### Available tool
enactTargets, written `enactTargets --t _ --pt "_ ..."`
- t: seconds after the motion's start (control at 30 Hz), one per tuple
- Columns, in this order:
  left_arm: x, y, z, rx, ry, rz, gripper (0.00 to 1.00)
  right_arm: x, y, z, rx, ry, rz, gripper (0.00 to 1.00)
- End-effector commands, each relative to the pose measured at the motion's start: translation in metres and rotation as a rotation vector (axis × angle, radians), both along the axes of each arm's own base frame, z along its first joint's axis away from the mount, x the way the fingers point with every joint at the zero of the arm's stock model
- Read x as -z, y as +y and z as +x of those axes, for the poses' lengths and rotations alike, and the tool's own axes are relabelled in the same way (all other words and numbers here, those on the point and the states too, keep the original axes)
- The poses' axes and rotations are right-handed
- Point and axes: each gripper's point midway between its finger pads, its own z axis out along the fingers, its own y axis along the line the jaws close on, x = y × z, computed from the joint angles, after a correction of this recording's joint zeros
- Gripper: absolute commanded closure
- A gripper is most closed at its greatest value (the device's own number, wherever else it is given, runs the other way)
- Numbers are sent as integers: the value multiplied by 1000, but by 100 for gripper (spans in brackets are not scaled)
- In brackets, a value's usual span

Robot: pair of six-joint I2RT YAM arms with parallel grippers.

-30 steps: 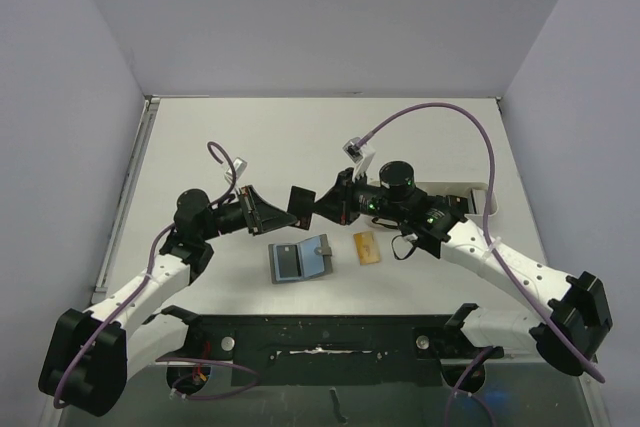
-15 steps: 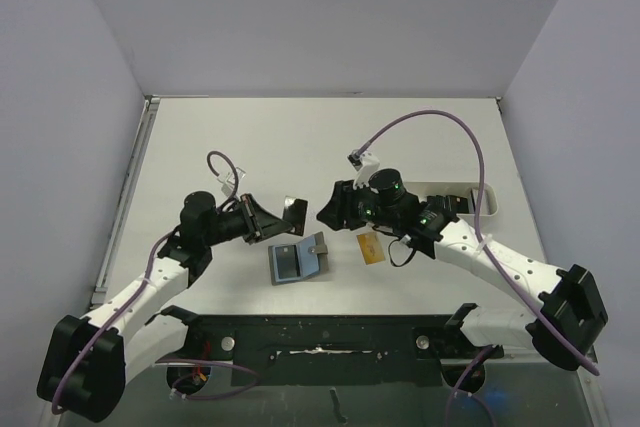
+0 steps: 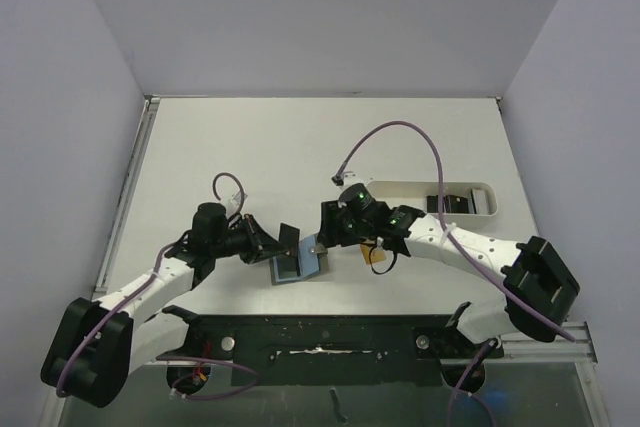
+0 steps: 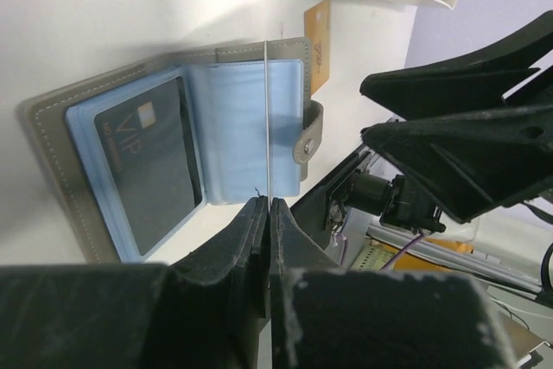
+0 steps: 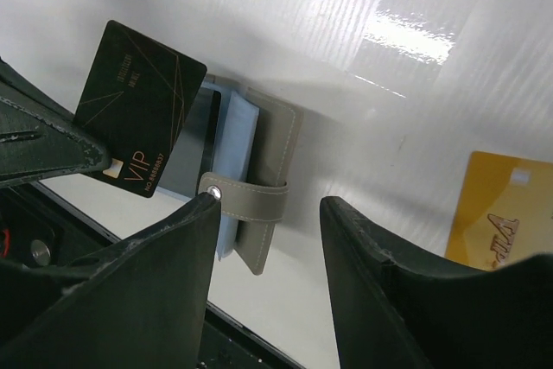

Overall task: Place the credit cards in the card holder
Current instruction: Insert the credit card into the card holder.

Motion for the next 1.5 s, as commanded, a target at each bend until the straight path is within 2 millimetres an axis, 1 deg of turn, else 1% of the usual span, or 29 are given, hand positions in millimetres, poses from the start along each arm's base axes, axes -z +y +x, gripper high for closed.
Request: enactTargets --t 0.0,0.1,0.3,0.37,0.53,0.7,0.83,1.0,1.13,1.37,1.47 --pt "1 -2 3 -5 -4 1 100 -16 25 11 0 -42 26 49" --pt "8 -2 0 -7 21 8 100 -3 27 11 9 -15 -11 50" --pt "20 0 -4 -16 52 17 100 9 36 7 -4 3 -39 55" --pt "24 0 -4 -16 57 18 100 19 34 7 4 19 -59 58" --pt "34 -3 -8 -15 90 -12 100 45 21 3 46 42 -126 67" --pt "41 -4 -10 -19 104 -9 100 60 18 -1 57 71 -142 69" --pt "45 -3 -9 -27 108 9 100 66 16 -2 74 79 -146 71" --pt "44 -5 -10 -30 110 1 100 71 9 -6 110 88 -155 74" --pt "45 -5 -10 -37 104 3 100 75 11 -10 103 100 -149 74" --pt "38 -10 -12 -25 79 -23 100 77 12 -13 98 101 -151 65" --pt "38 -8 -12 -39 65 -14 100 69 13 -12 94 93 -144 64"
